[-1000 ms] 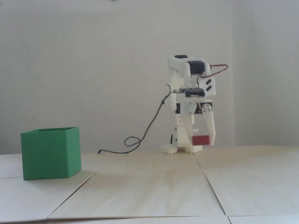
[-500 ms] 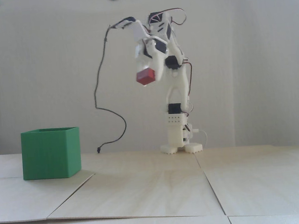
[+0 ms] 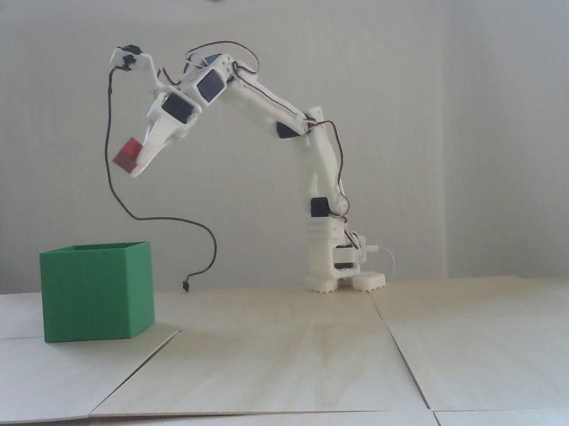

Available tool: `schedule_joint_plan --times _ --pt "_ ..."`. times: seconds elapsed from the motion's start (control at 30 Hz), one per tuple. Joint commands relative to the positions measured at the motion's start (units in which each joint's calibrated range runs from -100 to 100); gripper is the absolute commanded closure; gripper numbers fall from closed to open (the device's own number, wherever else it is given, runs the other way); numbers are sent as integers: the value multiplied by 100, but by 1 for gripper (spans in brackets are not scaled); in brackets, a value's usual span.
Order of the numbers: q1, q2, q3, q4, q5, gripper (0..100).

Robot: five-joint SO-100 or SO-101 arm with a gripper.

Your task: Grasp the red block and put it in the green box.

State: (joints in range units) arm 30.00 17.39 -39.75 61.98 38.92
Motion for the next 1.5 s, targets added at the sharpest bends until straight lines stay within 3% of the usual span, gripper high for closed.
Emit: schedule_joint_plan --times 0.0,0.17,0.5,0.6,0.8,1.07,1.27,1.4,1.47 --pt "285 254 -834 -987 49 97" --pt "398 799 -923 -1805 117 97" --pt "76 862 -896 -1780 106 97" --pt "52 862 -888 -1771 112 83" --pt "44 854 -923 -1561 112 76" --pt "44 854 -923 -1552 112 77" --pt "-141 839 -932 -1544 112 98" --pt "-326 610 -1225 -793 65 98" --pt "-495 365 -1526 244 65 98"
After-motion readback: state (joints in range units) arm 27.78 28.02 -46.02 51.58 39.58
